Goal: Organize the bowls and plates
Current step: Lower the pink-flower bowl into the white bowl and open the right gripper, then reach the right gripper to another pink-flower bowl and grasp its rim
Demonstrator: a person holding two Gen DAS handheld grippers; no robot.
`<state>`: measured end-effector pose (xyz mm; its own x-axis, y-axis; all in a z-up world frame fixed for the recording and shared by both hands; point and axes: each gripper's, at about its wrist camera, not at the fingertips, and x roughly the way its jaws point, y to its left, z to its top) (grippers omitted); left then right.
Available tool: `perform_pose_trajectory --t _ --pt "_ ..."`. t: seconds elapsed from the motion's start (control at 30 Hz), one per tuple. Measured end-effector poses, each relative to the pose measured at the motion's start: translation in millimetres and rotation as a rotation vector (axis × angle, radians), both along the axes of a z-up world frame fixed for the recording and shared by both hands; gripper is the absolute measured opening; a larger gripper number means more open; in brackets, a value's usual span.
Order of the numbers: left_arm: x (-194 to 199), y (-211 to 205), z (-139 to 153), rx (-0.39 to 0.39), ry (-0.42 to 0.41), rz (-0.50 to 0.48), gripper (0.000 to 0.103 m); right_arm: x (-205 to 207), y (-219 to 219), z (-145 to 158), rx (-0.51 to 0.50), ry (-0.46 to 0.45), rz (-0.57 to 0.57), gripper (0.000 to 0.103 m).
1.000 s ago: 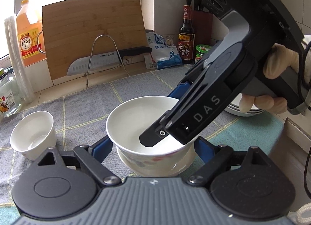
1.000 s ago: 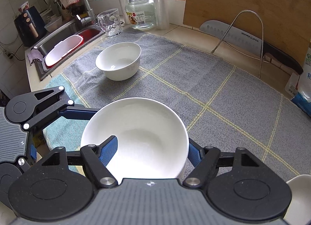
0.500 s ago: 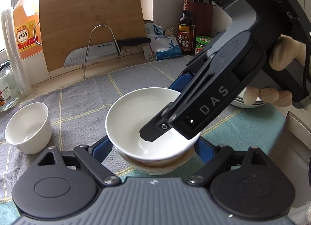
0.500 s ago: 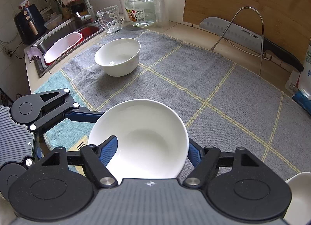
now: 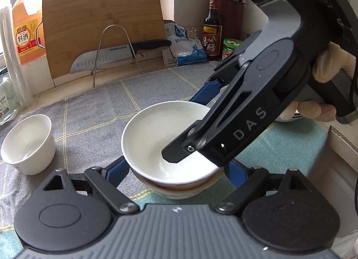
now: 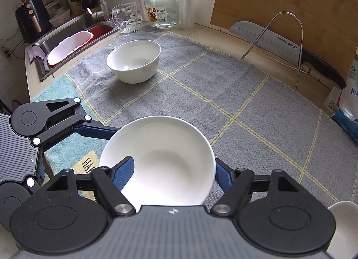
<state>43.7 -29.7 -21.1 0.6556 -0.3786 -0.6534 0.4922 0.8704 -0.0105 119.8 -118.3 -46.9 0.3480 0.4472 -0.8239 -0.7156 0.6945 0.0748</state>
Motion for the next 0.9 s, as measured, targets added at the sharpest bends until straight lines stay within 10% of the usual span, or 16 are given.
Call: perform_pose_trajectory --t 0.17,0.9 --pt "-5 4 2 -0.004 -0.003 -0.009 0.095 -4 0 10 0.026 -0.039 0.008 0.103" --pt "4 119 2 0.062 -0.091 0.278 0.097 9 74 36 0.016 -0.151 0.098 0.103"
